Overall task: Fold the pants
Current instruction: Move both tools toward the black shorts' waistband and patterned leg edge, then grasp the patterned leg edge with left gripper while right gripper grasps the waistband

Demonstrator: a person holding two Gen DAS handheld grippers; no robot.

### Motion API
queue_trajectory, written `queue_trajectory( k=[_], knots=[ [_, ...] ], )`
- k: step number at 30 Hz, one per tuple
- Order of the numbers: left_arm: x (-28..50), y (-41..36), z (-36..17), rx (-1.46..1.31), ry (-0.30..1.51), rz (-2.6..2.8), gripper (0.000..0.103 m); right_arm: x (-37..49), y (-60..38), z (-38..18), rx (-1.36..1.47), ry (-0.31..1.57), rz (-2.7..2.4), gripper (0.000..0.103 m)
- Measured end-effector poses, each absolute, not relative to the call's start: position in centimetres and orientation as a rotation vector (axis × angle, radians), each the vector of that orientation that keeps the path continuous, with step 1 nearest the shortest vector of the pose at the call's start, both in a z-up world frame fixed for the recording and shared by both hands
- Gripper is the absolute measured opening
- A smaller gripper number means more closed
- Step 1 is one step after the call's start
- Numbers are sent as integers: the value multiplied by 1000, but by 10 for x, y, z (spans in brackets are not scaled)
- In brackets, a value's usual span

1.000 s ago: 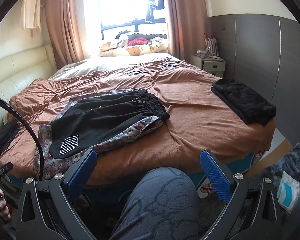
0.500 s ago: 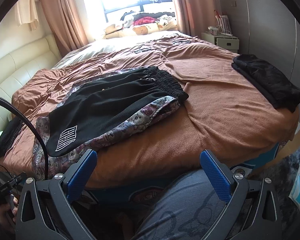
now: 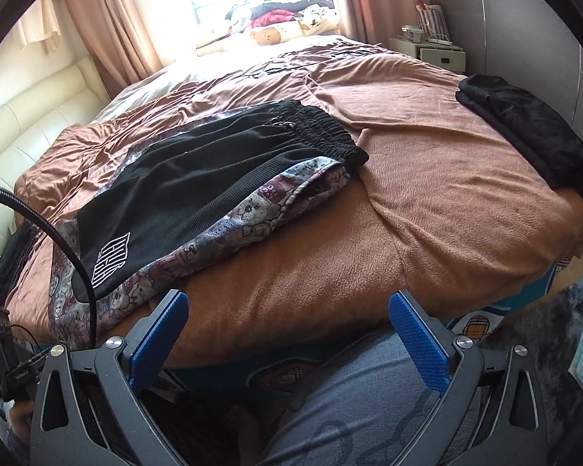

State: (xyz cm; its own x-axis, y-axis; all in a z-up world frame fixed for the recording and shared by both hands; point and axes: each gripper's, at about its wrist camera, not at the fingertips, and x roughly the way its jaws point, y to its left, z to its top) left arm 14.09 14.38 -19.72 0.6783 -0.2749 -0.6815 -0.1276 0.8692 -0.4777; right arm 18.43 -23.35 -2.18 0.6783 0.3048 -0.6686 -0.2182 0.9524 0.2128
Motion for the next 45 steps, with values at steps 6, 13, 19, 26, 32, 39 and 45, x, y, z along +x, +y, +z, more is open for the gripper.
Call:
queue_trajectory(
  k=[6, 13, 19, 26, 32, 39, 45],
  knots=[
    [132, 135, -188, -528, 807, -156, 90, 187, -227, -24, 112, 757, 293, 103],
    [110, 140, -163, -558, 702, -163, 82, 187, -221, -30, 133, 749, 315, 103],
    [112, 149, -155, -615, 671, -121, 68, 190, -224, -34, 163, 745, 337, 103],
    [124, 144, -169, -614, 742, -4, 35, 202, -231, -44, 223, 759, 363, 103],
    [121, 147, -176, -600, 774, 73, 10, 221, -233, -55, 264, 781, 393, 96],
    [118, 148, -157, -587, 735, 118, 6, 254, -233, -61, 323, 799, 383, 87],
    [118, 149, -130, -587, 687, 152, 6, 289, -232, -65, 381, 803, 406, 83]
  ],
)
